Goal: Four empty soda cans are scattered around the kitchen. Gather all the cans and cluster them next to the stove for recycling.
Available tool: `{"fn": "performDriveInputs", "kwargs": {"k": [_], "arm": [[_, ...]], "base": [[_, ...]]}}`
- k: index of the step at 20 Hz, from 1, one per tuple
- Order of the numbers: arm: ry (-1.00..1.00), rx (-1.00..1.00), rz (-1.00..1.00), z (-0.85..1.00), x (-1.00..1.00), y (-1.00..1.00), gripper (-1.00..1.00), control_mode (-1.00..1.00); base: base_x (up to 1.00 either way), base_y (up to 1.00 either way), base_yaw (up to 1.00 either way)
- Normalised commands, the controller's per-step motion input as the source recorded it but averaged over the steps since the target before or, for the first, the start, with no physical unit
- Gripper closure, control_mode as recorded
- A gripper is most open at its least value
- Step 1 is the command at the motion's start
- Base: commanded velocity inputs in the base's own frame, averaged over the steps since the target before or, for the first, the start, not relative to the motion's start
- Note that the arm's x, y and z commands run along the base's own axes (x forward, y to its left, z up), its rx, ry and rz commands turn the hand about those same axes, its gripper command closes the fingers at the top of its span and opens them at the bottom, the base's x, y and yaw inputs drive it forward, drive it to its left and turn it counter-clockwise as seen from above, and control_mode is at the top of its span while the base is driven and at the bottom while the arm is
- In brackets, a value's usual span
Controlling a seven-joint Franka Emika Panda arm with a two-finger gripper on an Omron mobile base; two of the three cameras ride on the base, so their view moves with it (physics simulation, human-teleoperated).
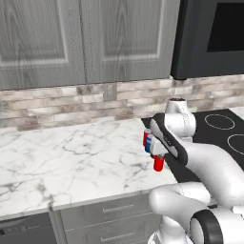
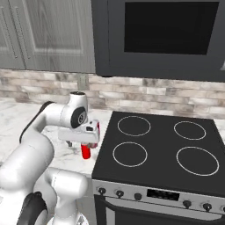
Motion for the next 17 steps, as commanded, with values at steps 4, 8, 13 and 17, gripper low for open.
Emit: {"fn": "performDriveInputs", "kwargs": {"k": [4, 8, 13, 17], "arm": [[-0.10, 0.00, 0.00, 0.50, -0.41, 0.00, -1.00, -1.00], [-0.10, 0.00, 0.00, 0.50, -0.33, 0.00, -1.00, -1.00], [-0.07, 0.00, 0.00, 0.48, -0.40, 0.00, -1.00, -1.00], [-0.05, 0.00, 0.00, 0.45, -0.49, 0.00, -1.00, -1.00]], "base": [[0.00, 0.00, 0.00], [0.00, 0.00, 0.00], [0.00, 0.00, 0.00], [0.00, 0.00, 0.00]]}}
